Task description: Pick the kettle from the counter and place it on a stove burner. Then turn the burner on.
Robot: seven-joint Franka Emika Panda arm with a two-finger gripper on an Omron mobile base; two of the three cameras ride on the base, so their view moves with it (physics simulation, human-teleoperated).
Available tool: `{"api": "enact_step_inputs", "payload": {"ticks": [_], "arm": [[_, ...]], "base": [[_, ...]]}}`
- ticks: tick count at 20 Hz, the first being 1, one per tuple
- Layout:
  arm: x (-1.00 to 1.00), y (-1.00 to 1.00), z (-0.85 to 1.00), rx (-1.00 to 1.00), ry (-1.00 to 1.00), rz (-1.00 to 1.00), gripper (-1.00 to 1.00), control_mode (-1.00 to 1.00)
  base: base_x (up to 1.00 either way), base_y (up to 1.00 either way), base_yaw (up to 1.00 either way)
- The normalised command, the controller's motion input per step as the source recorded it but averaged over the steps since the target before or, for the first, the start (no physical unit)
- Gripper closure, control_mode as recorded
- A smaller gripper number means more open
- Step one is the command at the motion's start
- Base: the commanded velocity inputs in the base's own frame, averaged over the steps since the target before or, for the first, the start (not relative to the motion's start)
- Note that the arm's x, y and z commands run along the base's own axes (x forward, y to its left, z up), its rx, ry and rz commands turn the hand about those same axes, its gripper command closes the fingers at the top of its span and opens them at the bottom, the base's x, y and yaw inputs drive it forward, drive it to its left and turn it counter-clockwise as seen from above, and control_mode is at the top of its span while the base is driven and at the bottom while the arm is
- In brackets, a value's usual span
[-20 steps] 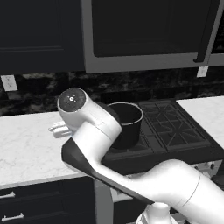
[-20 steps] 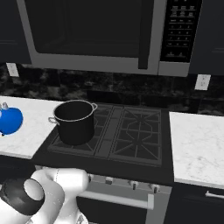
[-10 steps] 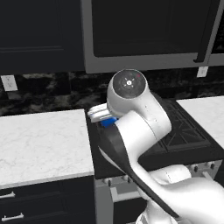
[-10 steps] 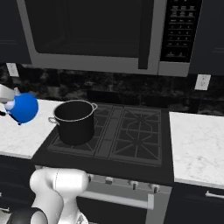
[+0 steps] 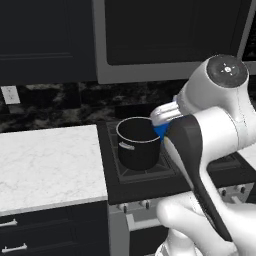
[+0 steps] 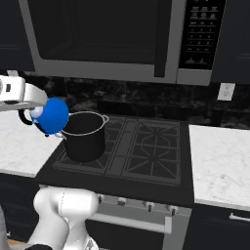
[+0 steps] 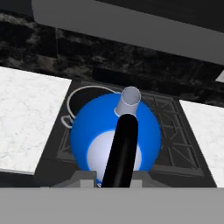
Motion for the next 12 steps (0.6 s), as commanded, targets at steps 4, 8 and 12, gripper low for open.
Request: {"api": "enact_step_inputs", "payload": {"ticks": [4, 8, 12], "arm": [[-0.01, -0.91, 0.00, 0.00, 0.04, 0.00, 1.00, -1.00], [0.00, -0.87, -0.07, 0.00, 0.05, 0.00, 1.00, -1.00], [0.00, -0.81, -0.11, 0.00, 0.09, 0.00, 1.00, -1.00]], "base": [[0.00, 0.00, 0.00], [0.00, 0.00, 0.00], [0.00, 0.00, 0.00]]}}
